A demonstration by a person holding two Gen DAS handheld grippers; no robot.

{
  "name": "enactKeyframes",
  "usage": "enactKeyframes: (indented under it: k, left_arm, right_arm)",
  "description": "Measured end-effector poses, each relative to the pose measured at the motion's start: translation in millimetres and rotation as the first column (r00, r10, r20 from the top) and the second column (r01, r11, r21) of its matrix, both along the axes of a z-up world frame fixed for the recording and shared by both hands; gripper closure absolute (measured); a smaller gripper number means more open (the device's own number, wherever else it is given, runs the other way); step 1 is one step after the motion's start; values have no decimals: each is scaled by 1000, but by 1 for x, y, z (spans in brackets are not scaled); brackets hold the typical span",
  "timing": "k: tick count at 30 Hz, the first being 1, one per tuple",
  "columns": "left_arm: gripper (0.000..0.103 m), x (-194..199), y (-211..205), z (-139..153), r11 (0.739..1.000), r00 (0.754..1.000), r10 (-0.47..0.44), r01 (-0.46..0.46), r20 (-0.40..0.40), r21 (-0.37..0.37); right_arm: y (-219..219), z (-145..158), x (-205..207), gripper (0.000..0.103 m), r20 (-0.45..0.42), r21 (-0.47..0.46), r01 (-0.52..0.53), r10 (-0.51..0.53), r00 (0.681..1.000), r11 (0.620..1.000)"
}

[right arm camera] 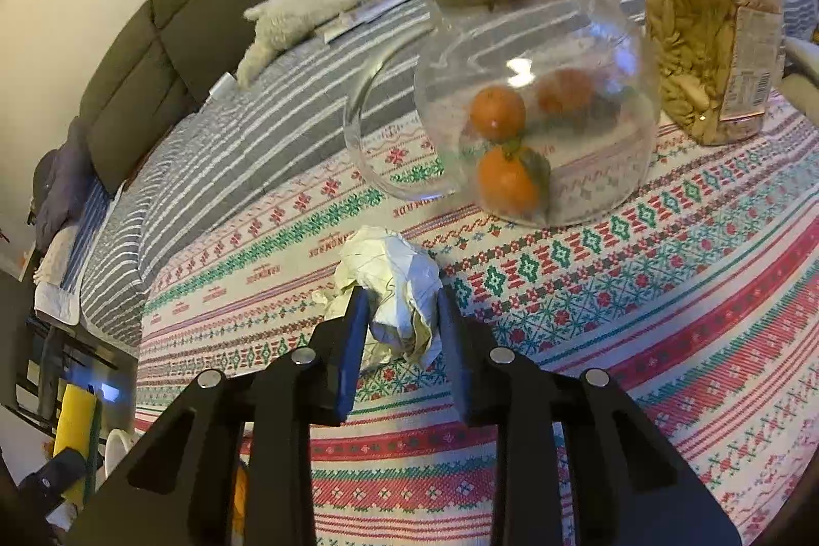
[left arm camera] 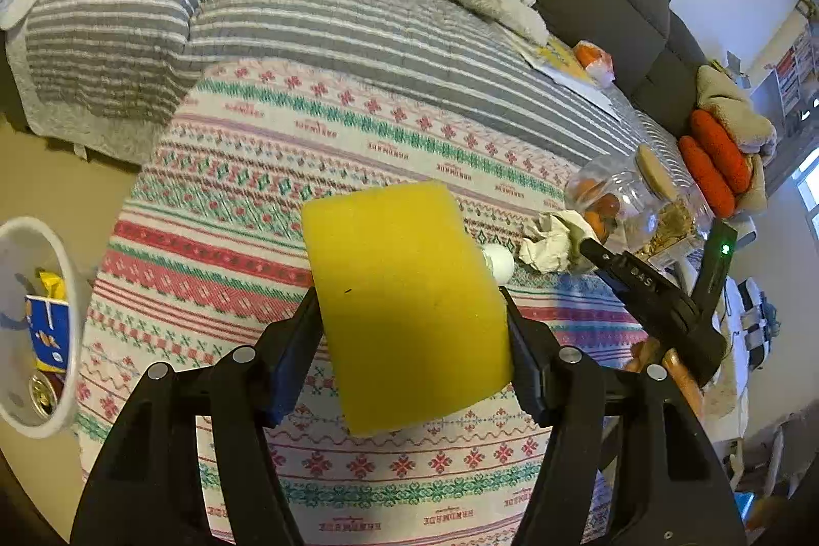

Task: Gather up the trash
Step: 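Grasp the crumpled foil wrapper with the right tool while the left tool holds the sponge, then carry the sponge and foil over the white wastebasket with both tools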

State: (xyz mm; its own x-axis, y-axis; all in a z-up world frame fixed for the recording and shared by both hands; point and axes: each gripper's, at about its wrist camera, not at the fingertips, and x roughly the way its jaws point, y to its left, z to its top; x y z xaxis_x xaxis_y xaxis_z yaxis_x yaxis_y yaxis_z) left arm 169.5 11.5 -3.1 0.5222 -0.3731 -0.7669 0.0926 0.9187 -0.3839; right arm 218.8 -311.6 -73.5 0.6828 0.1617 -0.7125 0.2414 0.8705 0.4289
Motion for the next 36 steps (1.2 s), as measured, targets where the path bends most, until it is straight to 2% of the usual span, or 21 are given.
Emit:
enactKeyframes:
  k: [4,7,9,11,14,16,20,27,36]
  left_arm:
    - [41,-5,4,8,1000,999,9,-10,40,18]
    - [41,-7,6,15,1000,997,14,-15,70,11]
    - [41,-10,8,20,1000,996,16,-17,88,6]
    - [41,-11,9,24,1000,995,15,-15,96,-8]
    - [41,-15,10,31,1000,993,19,-16,120,-21]
    - [41,-19,12,37,999,990,26,-22,142,-25]
    - [41,-27,17,47,999,983,32,-28,179,-23]
    - [41,-40,37,56,997,972,60,-67,229,25]
    - [41,-46,79,56,991,965,111,-125,238,48]
  right_arm:
    - [-1,14,-11,75,31,-37,18,-17,999,999]
    - [-9,30,-20,75,71,-18,32,-31,997,999]
    - [-10,52,-31,75,135,2,33,-33,990,999]
    - [-5,74,-43,75,196,-31,26,-19,980,999]
    - [7,91,-58,75,244,-49,25,-12,970,998]
    - [14,95,-64,75,257,-46,17,-5,966,999]
    - [38,110,-74,75,287,-112,-20,51,957,994]
    - [99,124,-87,75,326,-213,-105,172,929,971]
    - [159,125,-93,75,332,-271,-199,286,899,942]
